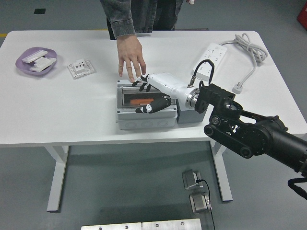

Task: Pick up the cylinder from the cube,place it in the box,flap close box

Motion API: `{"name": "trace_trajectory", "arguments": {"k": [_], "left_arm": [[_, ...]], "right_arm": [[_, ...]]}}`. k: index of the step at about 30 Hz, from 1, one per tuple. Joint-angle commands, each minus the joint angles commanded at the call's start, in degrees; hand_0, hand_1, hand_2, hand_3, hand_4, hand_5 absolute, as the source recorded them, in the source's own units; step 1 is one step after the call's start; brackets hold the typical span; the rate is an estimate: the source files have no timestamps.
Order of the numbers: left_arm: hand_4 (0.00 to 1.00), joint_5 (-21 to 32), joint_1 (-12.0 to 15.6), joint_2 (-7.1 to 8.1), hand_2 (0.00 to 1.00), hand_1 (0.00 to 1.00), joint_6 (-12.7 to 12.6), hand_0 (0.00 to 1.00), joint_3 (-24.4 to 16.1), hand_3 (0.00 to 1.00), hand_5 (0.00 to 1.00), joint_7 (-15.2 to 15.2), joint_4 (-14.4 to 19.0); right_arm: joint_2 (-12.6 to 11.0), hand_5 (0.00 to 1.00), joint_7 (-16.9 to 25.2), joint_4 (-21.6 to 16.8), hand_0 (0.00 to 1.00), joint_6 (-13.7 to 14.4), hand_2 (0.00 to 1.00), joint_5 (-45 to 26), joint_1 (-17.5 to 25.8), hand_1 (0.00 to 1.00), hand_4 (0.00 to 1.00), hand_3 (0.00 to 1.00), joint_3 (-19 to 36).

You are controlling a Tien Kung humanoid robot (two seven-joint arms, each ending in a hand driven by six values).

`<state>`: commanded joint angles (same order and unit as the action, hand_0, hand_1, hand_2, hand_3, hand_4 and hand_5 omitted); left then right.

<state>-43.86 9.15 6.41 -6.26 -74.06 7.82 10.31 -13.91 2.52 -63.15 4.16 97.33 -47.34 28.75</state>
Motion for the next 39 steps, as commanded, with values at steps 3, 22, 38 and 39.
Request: {"name": "trace_trajectory", "arguments": {"k": [3, 22, 38, 39], "left_arm": [[0.631, 0.08, 0.15, -0.06, 0.665, 0.690, -0.10, 0.668, -0.02, 0.705, 0.160, 0.13, 0.00], [0.632, 1.11, 1.88, -0.51, 0.666, 0.688, -0.90, 0.668, 0.33, 0.706, 0.161, 1.56, 0.00], [0.632, 1.10, 2.06, -0.84, 0.666, 0.687, -0.79, 0.667, 0.56, 0.705, 0.161, 1.57, 0.00], [0.631, 1.11, 2.06, -0.91, 0.665, 0.687, -0.78, 0.667, 0.50, 0.703, 0.160, 1.55, 0.00]], "right_arm": [[-0.26, 0.417, -0.05, -0.54, 0.685, -0.36, 0.665, 0.52, 0.83, 0.592, 0.934, 0.828, 1.28], [-5.46, 0.440, -2.19, -15.44, 0.686, -4.40, 0.669, 9.52, 16.04, 0.587, 0.936, 0.838, 27.98], [-0.24, 0.446, -1.19, -21.04, 0.701, -3.04, 0.668, 10.40, 28.76, 0.586, 0.936, 0.837, 45.03], [-0.08, 0.449, -1.16, -21.04, 0.701, -3.04, 0.668, 10.42, 28.93, 0.582, 0.937, 0.834, 45.24]]}}
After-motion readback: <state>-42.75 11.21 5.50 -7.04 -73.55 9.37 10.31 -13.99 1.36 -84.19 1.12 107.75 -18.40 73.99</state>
